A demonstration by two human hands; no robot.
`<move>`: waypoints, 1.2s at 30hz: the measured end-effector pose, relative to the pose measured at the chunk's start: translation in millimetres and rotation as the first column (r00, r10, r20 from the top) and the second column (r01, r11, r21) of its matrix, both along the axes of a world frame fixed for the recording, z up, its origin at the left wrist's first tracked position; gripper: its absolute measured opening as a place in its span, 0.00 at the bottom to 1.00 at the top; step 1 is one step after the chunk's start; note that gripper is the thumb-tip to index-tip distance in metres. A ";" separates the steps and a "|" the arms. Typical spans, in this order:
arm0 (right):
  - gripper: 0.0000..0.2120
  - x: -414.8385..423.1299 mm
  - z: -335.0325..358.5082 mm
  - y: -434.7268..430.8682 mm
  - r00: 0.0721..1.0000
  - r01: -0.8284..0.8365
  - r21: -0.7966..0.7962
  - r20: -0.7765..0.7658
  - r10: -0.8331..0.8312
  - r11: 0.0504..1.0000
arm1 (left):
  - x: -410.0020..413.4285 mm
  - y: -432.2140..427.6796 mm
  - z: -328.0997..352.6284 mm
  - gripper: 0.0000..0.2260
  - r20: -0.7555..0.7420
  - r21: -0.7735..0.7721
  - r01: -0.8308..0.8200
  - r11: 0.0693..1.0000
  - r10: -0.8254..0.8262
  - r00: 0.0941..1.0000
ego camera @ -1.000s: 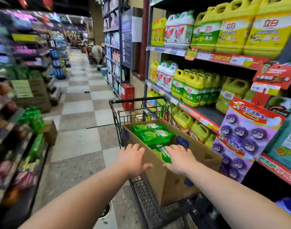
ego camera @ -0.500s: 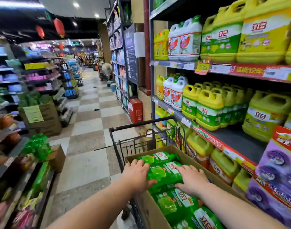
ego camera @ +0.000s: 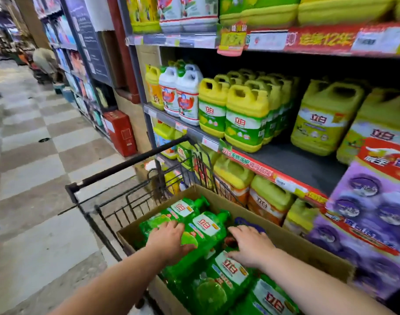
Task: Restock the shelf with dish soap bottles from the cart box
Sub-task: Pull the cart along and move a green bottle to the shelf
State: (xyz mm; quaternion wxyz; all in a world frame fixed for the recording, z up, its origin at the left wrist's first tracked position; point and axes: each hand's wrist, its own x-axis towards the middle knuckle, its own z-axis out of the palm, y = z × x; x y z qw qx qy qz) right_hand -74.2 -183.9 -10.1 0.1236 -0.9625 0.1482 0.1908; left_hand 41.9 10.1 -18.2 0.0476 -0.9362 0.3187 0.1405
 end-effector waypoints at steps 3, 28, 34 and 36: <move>0.36 23.5 -15.2 0.0 0.991 0.125 0.046 -0.048 -0.123 0.991 | 39.4 -9.2 -12.7 0.32 -0.046 0.008 0.085 0.996 -0.084 0.995; 0.21 123.3 -133.4 68.6 0.125 0.730 0.666 -0.347 -0.930 -0.150 | 112.6 -32.1 -106.5 0.42 -0.494 -0.201 0.206 0.958 -0.281 0.823; 0.12 120.2 -127.9 74.9 0.046 0.588 0.741 -0.432 -0.901 -0.325 | 112.1 -31.6 -104.0 0.41 -0.469 -0.204 0.238 0.950 -0.308 0.828; 0.23 117.4 -126.7 77.0 0.008 0.590 0.721 -0.454 -0.891 -0.362 | 110.3 -33.4 -103.5 0.41 -0.471 -0.209 0.218 0.953 -0.293 0.832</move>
